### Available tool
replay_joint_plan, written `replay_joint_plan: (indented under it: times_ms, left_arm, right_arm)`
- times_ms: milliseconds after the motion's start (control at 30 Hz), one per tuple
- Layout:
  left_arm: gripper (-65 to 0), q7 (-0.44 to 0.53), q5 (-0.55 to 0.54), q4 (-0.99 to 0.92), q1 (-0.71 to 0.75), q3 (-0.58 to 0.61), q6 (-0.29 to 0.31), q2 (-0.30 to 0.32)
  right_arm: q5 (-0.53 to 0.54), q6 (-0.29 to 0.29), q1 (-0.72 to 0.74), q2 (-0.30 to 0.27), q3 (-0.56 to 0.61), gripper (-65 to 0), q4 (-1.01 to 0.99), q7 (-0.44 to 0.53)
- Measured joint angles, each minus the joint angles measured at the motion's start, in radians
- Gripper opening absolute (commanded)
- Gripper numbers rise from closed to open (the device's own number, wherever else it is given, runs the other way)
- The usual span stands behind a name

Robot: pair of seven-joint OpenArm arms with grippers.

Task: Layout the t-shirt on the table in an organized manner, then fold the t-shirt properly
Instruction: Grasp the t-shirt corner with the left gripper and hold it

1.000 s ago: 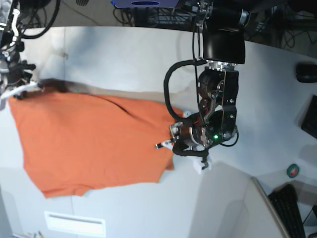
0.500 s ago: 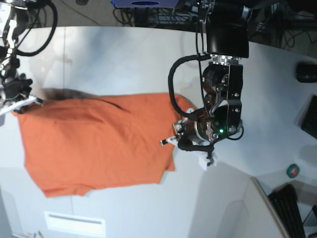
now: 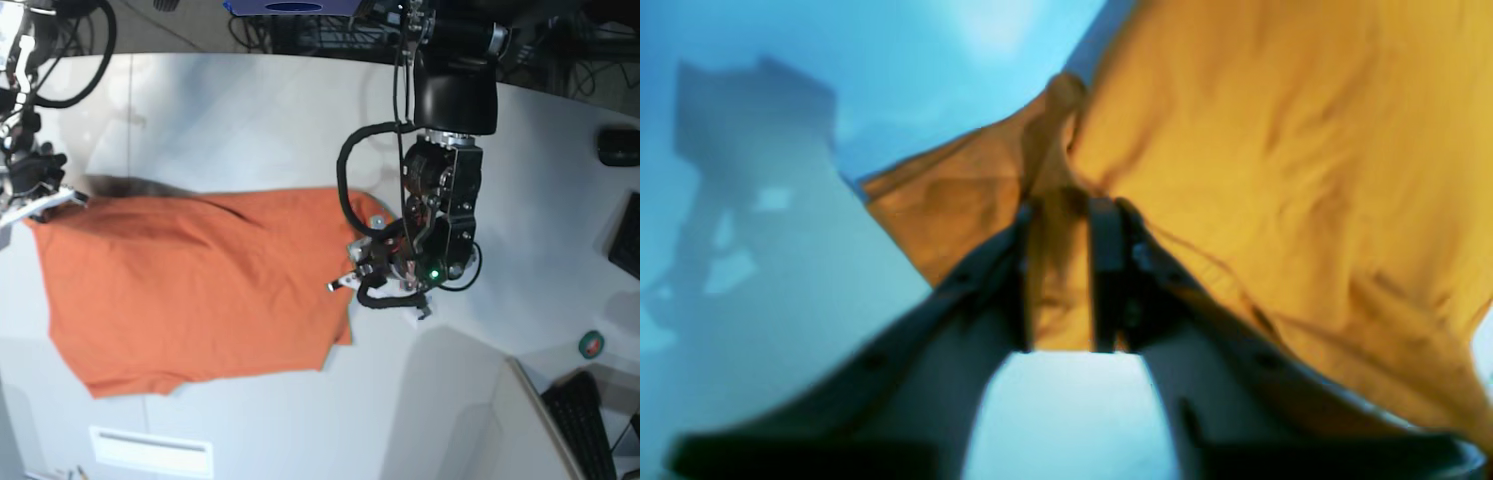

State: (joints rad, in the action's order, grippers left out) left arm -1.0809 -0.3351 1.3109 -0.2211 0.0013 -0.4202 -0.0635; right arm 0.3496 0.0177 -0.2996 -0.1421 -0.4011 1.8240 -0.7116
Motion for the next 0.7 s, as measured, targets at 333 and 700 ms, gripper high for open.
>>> replay_joint_plan:
  times_ms: [333,700]
  left_arm:
    - [-39.8,0.000,0.000,-0.007,-0.007,0.000,-0.003,0.000]
    - [-42.0,0.007,0.000,-0.127,-0.032,0.000,-0.006,0.000]
  right_arm:
    - [0.004,0.000,-0.006,0.000,0.000,-65.0,-0.030,0.002]
    - [0.002,0.000,-0.006,0.000,0.000,-65.0,-0.046,0.003]
